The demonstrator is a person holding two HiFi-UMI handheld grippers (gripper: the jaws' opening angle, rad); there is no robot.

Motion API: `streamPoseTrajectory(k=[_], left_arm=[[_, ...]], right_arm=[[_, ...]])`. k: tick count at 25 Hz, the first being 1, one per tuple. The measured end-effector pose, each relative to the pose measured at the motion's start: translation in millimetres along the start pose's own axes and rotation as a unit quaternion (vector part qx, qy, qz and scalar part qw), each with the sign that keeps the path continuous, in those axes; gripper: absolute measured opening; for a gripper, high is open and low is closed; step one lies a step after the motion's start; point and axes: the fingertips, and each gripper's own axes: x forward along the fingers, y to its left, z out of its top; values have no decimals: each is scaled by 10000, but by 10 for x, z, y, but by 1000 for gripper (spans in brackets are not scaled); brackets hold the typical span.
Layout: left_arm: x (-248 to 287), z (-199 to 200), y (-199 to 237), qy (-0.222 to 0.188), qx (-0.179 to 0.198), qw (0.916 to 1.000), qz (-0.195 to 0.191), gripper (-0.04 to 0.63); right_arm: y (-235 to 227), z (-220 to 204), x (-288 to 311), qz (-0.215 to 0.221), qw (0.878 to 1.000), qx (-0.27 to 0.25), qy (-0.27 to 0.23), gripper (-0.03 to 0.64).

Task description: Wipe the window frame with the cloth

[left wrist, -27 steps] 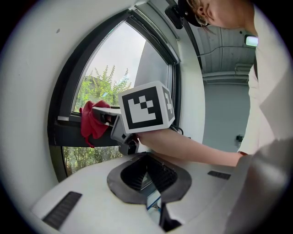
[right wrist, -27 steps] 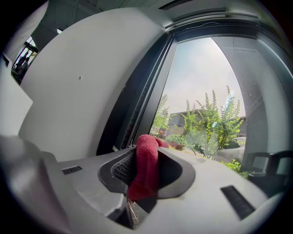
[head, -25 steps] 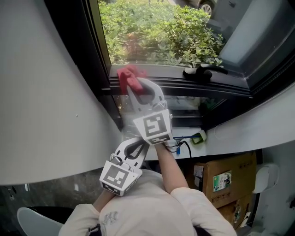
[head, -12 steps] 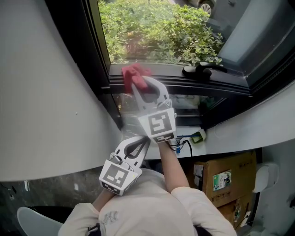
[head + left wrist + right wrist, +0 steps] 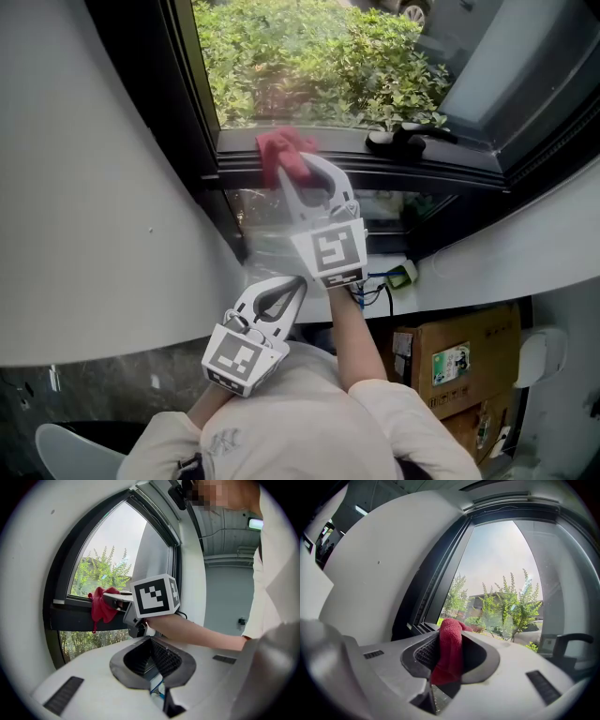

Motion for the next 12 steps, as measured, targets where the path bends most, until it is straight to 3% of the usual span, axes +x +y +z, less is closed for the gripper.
streamPoseTrajectory(k=[12], left_arm=[[35, 5, -17, 8, 26, 10000, -48, 9]], right_arm=[[-190, -54, -114, -226, 9997, 55, 59, 103]])
